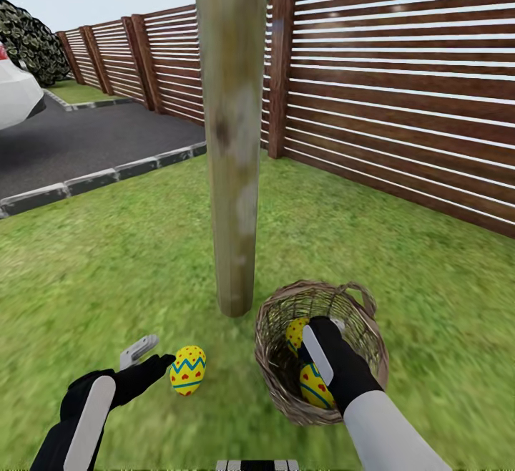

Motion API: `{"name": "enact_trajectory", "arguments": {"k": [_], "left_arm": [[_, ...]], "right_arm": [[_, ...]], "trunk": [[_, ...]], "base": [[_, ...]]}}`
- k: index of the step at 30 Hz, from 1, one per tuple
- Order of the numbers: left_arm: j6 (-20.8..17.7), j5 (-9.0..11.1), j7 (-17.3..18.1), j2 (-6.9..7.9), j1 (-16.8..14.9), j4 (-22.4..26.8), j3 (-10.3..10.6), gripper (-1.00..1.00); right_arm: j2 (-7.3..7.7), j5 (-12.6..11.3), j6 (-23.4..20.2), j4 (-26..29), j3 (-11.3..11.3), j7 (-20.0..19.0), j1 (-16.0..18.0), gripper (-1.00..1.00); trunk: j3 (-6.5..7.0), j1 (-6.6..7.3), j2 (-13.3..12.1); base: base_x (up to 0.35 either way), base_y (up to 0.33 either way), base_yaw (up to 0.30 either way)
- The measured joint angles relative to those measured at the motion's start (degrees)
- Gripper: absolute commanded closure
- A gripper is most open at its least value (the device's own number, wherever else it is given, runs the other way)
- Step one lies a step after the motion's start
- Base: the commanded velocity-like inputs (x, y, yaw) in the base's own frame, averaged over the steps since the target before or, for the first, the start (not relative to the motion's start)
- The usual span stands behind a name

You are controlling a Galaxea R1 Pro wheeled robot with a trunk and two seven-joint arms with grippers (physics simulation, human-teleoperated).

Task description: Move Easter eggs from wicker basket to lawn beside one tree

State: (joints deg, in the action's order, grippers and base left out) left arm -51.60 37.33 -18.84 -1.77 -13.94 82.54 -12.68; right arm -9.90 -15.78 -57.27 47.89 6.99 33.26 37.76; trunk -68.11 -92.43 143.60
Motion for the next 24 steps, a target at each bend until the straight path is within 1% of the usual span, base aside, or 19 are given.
{"name": "enact_trajectory", "arguments": {"k": [4,6,7,8,9,10,11,12,14,15,16,17,19,20,22,23,24], "left_arm": [[-0.8,1.4,-0.1,0.28,0.0,2.5,-0.6,-1.0],[-1.9,2.0,-0.2,0.73,0.0,4.5,-0.9,-1.0],[-2.5,2.1,-0.2,1.04,0.0,5.2,-0.9,-1.0],[-3.8,2.3,-0.3,1.93,0.0,6.5,-1.4,-1.0],[-4.3,2.5,-0.3,2.55,0.0,7.0,-1.7,-1.0],[-4.9,2.7,-0.3,3.82,0.0,7.8,-2.7,-1.0],[-5.1,3.1,-0.3,4.54,0.0,8.2,-3.3,-1.0],[-5.5,3.6,-0.2,5.84,0.0,8.8,-4.6,-1.0],[-5.7,4.6,-0.2,7.26,0.0,9.3,-5.8,-1.0],[-5.8,5.3,-0.2,8.83,-0.1,9.5,-6.5,-1.0],[-5.9,5.9,-0.2,9.83,-0.2,9.6,-6.8,-1.0],[-5.9,6.5,-0.2,11.83,-0.4,9.8,-7.2,-1.0],[-6.0,7.5,-0.2,14.03,-0.8,9.9,-7.5,-1.0],[-6.0,8.4,-0.2,16.14,-1.3,9.9,-7.9,-1.0],[-6.0,10.0,-0.2,18.42,-1.8,10.0,-8.3,-1.0],[-6.0,11.6,-0.2,20.51,-2.2,10.0,-8.8,-1.0],[-6.0,12.7,-0.3,21.65,-2.3,10.0,-8.9,-1.0]], "right_arm": [[0.08,0.0,0.0,-0.1,-0.1,0.0,0.0,-1.0],[0.14,0.0,-0.1,-0.2,-0.2,0.0,0.0,-1.0],[0.16,0.0,-0.1,-0.2,-0.2,0.0,0.0,-1.0],[0.18,-0.1,-0.1,-0.2,-0.2,0.0,0.0,-1.0],[0.19,-0.1,-0.1,-0.3,-0.2,0.0,0.0,-1.0],[0.2,-0.1,-0.1,-0.3,-0.2,0.0,0.0,-1.0],[0.2,-0.1,-0.1,-0.4,-0.2,0.0,-0.1,-1.0],[0.2,-0.1,-0.1,-0.8,-0.2,0.0,-0.1,-1.0],[0.21,-0.1,0.0,-1.3,-0.2,0.0,-0.1,-1.0],[0.21,-0.1,0.0,-1.8,-0.2,0.0,-0.1,-1.0],[0.21,-0.1,0.0,-2.0,-0.2,0.0,-0.1,-1.0],[0.21,-0.1,0.0,-2.4,-0.2,0.0,-0.1,-1.0],[0.21,-0.1,0.0,-2.7,-0.2,0.0,-0.1,-1.0],[0.21,-0.1,0.0,-2.9,-0.2,0.0,-0.1,-1.0],[0.21,-0.1,0.0,-3.0,-0.2,0.0,-0.1,-1.0],[0.21,-0.1,0.0,-3.1,-0.2,0.0,-0.1,-1.0],[0.21,-0.1,0.0,-3.1,-0.2,0.0,-0.1,-1.0]], "trunk": [[-0.89,-0.1,0.1],[-1.33,-0.15,0.1],[-1.55,-0.18,0.1],[-1.77,-0.21,0.1],[-2.0,-0.23,0.1],[-2.22,-0.26,0.1],[-2.44,-0.28,0.1],[-2.66,-0.31,0.2],[-3.1,-0.36,0.2],[-3.33,-0.39,0.2],[-3.55,-0.41,0.2],[-3.77,-0.44,0.2],[-4.21,-0.49,0.3],[-4.43,-0.51,0.3],[-4.88,-0.57,0.3],[-5.1,-0.59,0.3],[-5.32,-0.62,0.3]], "base": [[0.0,0.0,0.0],[0.0,0.0,0.0],[0.0,0.0,0.0],[0.0,0.0,0.0],[0.0,0.0,0.0],[0.0,0.0,0.0],[0.0,0.0,0.0],[0.0,0.0,0.0],[0.0,0.0,0.0],[0.0,0.0,0.0],[0.0,0.0,0.0],[0.0,0.0,0.0],[0.0,0.0,0.0],[0.0,0.0,0.0],[0.0,0.0,0.0],[0.0,0.0,0.0],[0.0,0.0,0.0]]}}
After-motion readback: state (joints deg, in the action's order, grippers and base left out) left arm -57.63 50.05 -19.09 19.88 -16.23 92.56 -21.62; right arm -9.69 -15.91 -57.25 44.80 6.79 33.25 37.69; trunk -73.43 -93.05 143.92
